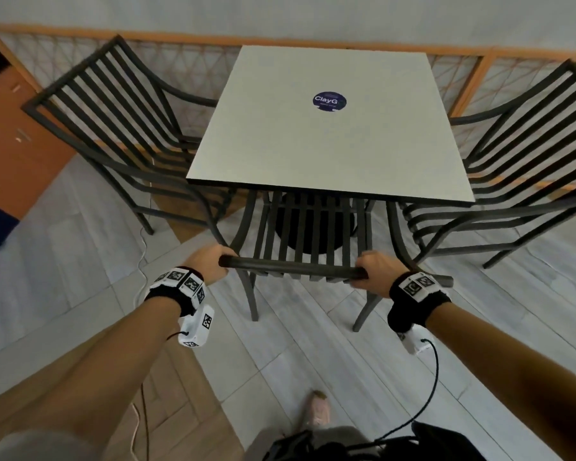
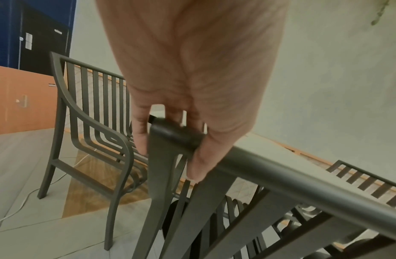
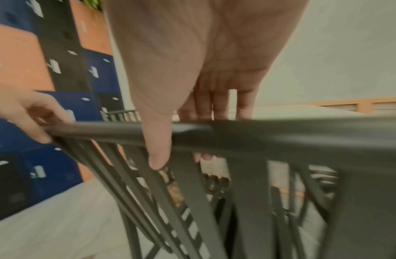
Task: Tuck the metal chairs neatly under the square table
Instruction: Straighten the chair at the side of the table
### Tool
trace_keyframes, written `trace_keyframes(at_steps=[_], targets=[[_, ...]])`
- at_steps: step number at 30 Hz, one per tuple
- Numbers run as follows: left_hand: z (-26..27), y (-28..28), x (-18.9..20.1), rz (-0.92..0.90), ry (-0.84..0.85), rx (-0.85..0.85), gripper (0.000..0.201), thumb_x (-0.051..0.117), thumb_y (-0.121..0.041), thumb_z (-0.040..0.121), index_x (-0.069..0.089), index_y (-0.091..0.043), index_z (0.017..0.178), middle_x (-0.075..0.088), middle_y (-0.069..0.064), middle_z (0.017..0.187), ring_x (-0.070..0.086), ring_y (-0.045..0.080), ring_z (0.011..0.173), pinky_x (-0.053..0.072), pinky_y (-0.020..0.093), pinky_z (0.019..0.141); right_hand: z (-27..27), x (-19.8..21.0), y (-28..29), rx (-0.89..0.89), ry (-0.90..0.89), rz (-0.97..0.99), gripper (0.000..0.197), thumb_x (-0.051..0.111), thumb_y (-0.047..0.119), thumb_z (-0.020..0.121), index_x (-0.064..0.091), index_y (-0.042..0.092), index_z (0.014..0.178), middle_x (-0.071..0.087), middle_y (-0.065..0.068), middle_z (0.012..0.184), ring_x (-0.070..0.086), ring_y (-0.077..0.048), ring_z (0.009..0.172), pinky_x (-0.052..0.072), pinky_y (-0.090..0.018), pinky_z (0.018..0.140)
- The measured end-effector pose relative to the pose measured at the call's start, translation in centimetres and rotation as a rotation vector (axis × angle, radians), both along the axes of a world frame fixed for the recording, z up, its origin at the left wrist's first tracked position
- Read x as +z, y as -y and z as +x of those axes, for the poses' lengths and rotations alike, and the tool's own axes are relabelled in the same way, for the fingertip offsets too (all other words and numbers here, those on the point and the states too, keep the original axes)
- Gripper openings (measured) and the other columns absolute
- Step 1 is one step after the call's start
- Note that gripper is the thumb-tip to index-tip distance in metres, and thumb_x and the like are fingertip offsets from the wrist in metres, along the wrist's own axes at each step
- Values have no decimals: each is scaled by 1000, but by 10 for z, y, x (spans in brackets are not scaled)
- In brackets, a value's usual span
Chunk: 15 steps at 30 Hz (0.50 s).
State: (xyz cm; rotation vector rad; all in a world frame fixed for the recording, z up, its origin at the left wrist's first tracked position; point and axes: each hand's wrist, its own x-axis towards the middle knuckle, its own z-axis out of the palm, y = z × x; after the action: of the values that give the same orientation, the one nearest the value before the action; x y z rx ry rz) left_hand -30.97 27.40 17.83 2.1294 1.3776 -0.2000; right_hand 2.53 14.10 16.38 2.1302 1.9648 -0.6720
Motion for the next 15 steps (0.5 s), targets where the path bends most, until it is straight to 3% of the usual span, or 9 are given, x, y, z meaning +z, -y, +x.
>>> trace_keyframes(at_steps=[3,8,11,15], targets=[[-16,-2,11,2,75,-17,37,60,-3,84,68,-27,112,69,3,103,62,22,97,49,41,93,-33,19,-24,136,-54,38,18,62,39,86,63,24,94,57,2,93,57,-18,83,42,-27,66],[-56,-23,19,1,120,-33,35,59,-8,87,68,-29,114,69,0,117,63,17,104,51,39,95,-102,49,-85,319,-213,86,19,62,35,86,67,22,99,62,1,100,61,-18,89,49,-29,73],[-87,-46,18,21,85,-8,30,59,-10,88,68,-26,113,68,-3,118,64,15,100,52,34,90,-149,64,-128,396,-314,138,18,64,34,85,69,22,98,63,4,95,61,-14,84,51,-29,72],[-139,-100,7,33,26,19,29,57,-13,88,68,-27,110,71,-4,113,64,14,98,53,39,90,-211,76,-196,449,-413,215,17,66,36,83,70,23,94,68,3,94,61,-10,82,53,-31,74]])
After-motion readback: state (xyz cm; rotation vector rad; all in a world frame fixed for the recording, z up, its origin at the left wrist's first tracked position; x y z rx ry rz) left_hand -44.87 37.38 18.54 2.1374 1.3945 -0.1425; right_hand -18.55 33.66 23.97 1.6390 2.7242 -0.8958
